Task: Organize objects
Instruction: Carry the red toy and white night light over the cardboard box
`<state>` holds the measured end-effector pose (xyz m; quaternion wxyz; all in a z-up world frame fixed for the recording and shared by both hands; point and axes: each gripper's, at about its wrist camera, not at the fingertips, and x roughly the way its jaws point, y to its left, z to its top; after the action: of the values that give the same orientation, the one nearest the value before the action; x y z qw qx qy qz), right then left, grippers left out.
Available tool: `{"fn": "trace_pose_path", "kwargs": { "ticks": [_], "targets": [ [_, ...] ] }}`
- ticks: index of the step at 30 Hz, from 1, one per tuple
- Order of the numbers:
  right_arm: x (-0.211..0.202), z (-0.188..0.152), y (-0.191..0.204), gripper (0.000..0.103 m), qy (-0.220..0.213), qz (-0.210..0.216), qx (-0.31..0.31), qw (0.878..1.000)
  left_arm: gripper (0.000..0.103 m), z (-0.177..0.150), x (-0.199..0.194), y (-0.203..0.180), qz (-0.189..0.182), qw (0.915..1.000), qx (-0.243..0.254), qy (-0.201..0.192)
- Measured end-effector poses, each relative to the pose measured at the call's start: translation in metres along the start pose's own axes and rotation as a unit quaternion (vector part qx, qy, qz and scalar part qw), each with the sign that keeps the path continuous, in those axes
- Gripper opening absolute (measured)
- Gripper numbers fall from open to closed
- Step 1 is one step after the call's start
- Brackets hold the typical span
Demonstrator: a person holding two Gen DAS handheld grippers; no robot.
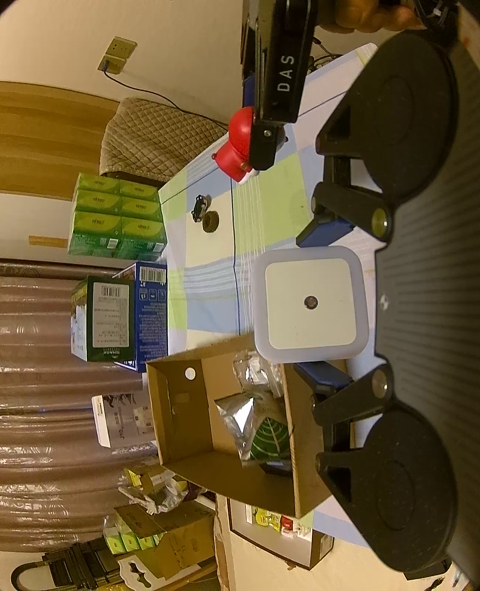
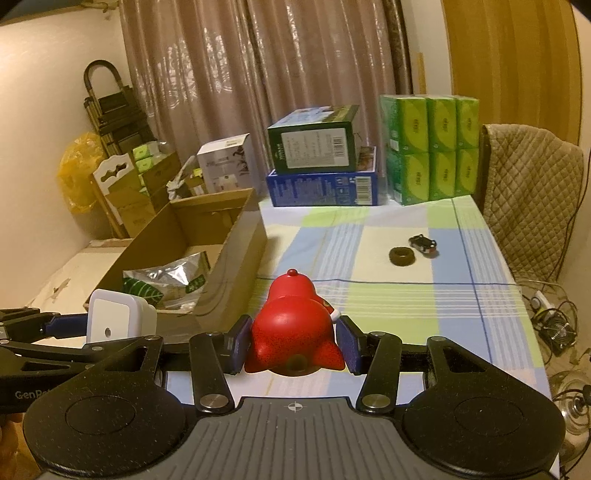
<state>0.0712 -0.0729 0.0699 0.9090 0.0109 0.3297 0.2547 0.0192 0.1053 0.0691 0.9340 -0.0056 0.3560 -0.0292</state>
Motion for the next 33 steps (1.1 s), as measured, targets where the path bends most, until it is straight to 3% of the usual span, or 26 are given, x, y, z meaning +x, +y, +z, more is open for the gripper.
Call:
{"fn": "trace_pose_path", "kwargs": {
  "ticks": [33],
  "targets": [
    [0.028,0.026,0.073,0.046,0.009,0.07,-0.036,0.997,0.061,0.018,-0.025,0.066,0.039,0.9989,-0.025,-0.003]
  ]
}}
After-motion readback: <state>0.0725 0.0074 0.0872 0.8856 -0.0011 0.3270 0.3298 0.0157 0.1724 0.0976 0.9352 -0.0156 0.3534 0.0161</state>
